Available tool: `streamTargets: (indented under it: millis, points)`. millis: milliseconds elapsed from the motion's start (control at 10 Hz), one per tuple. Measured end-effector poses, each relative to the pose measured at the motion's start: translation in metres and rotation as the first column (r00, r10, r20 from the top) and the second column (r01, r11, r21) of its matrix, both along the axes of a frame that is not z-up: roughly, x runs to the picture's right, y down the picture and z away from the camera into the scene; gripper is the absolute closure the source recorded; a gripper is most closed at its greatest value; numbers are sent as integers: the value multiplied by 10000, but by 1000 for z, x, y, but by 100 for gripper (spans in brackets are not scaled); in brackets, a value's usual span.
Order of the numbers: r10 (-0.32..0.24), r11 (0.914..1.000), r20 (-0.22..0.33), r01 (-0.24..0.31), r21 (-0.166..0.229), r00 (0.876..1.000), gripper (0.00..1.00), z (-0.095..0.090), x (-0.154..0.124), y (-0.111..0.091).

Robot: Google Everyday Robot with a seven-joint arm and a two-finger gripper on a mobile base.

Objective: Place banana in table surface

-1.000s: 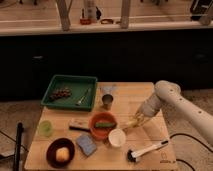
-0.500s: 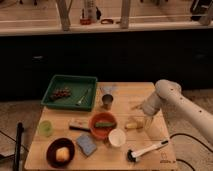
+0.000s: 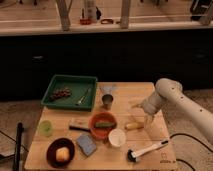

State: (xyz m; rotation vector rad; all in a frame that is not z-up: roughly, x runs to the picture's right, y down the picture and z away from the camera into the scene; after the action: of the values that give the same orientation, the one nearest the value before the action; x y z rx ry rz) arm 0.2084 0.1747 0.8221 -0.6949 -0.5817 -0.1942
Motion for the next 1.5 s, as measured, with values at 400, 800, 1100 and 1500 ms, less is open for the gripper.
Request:
streamTargets:
  millis: [400,800,1100,1500]
  points:
    - [4,10000,108,-4,30,9999,20,-1,5,0]
    - [5,10000,129,-5,32,9999,20,-1,5,0]
    - [5,10000,129,-6,31,9999,20,-1,5,0]
    - [6,10000,128,-6,31,9999,20,-1,5,0]
